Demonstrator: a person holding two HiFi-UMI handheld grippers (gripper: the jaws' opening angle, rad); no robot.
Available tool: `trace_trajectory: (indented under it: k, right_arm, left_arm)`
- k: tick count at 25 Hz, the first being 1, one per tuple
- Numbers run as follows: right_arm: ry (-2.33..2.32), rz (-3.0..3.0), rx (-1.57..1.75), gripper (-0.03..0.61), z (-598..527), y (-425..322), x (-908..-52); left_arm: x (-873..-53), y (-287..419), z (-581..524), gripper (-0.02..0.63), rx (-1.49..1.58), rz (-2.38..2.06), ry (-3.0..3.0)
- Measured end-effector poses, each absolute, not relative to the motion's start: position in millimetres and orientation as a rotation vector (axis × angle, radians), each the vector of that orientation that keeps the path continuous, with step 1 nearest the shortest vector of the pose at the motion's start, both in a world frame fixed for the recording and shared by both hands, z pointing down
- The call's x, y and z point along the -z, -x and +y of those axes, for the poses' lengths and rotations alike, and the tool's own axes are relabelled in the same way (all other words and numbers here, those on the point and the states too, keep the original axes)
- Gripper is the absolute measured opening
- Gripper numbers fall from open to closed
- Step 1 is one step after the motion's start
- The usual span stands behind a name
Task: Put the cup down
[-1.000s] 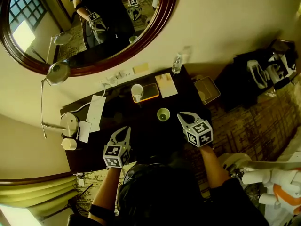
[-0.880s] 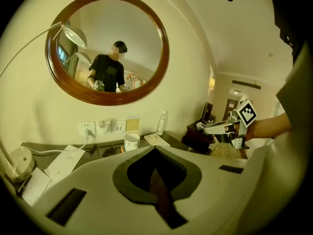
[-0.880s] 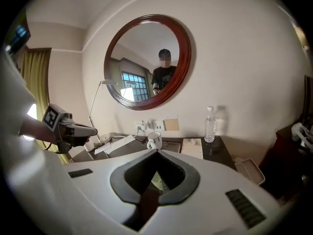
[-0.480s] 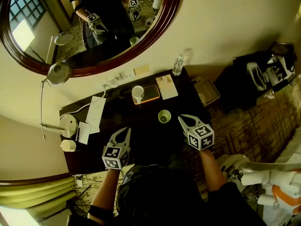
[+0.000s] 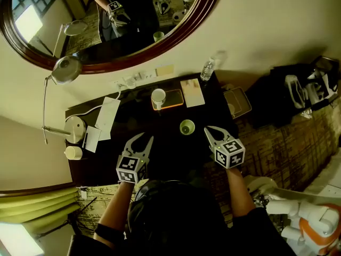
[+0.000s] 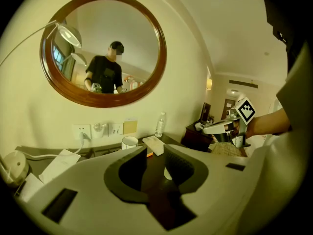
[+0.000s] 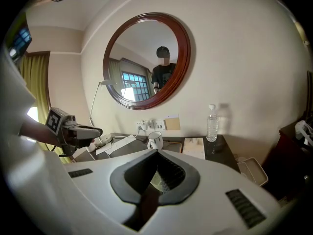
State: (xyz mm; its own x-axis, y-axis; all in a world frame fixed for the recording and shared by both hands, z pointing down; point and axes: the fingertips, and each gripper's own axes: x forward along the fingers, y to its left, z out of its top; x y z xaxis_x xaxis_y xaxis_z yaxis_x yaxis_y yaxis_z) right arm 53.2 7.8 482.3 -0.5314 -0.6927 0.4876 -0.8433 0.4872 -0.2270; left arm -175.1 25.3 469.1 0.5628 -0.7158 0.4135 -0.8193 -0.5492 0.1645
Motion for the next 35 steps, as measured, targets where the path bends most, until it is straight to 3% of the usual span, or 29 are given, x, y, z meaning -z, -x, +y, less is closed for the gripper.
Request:
trace_trajectory:
  k: [2, 20, 26, 35]
  right_arm:
    - [-1.280, -2.406, -0.639, 0.002, 7.2, -52.4, -484.1]
    - [-1.232, -2.315, -0.575, 0.002, -4.7, -50.1, -507.0]
    - [-1.255, -2.299, -0.624, 0.002, -8.0, -54.9, -526.4]
    - [-1.276, -2.290, -0.709, 0.002, -10.5, -62.1, -556.9]
  left_arm:
    - [-474.8, 171.5, 25.3, 0.170, -0.438, -1.239, -2.444]
    - [-526.3, 150.9, -47.4, 0.480, -0.653, -1.092, -2.390]
    - [-548.8, 131.8, -98.8, 0.526, -0.764, -1.050, -2.398]
    - [-588.5, 124.9, -157.1, 0.546, -0.969, -1.057, -2.306]
